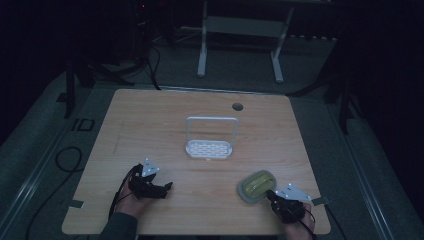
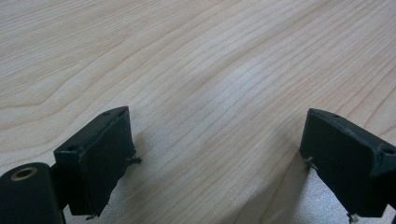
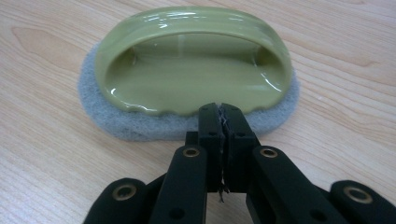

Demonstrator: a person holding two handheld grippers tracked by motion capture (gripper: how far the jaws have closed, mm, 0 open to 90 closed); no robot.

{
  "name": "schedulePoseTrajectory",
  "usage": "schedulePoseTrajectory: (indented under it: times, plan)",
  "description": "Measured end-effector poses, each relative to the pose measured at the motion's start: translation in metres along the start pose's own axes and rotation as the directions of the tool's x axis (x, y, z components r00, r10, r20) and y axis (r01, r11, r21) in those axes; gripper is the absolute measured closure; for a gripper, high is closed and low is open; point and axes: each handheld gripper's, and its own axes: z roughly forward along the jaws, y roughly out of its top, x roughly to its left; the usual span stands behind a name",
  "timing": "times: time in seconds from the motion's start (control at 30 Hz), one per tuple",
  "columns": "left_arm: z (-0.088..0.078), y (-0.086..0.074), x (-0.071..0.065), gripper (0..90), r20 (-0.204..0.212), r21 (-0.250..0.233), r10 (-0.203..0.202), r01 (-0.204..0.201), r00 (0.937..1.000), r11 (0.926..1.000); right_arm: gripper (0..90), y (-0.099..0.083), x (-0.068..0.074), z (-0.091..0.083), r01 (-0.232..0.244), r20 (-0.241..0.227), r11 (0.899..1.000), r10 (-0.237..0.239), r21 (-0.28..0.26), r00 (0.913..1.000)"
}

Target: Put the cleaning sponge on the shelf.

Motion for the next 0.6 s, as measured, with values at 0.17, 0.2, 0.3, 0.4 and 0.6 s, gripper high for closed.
schedulePoseTrajectory:
  times: [0.17, 0.2, 0.3, 0.4, 0.6]
  plan:
    - [0.000, 0.000, 0.000, 9.7, 0.000, 0.000, 0.000, 0.000, 1.0000, 1.0000, 87.9, 0.002, 0.004, 0.002, 0.018, -0.013, 1.000, -0.018, -0.001, 0.9997]
    - [0.000, 0.000, 0.000, 9.7, 0.000, 0.000, 0.000, 0.000, 1.0000, 1.0000, 88.0, 0.002, 0.004, 0.003, 0.021, -0.017, 1.000, -0.021, 0.000, 0.9996]
    - [0.000, 0.000, 0.000, 9.7, 0.000, 0.000, 0.000, 0.000, 1.0000, 1.0000, 88.1, 0.003, 0.006, 0.004, 0.028, -0.024, 1.000, -0.028, 0.000, 0.9993]
    - [0.000, 0.000, 0.000, 9.6, 0.000, 0.000, 0.000, 0.000, 1.0000, 1.0000, 88.2, 0.005, 0.009, 0.006, 0.036, -0.034, 0.999, -0.036, -0.001, 0.9988]
    - [0.000, 0.000, 0.000, 9.6, 0.000, 0.000, 0.000, 0.000, 1.0000, 1.0000, 88.3, 0.010, 0.015, 0.011, 0.054, -0.054, 0.998, -0.055, -0.009, 0.9971]
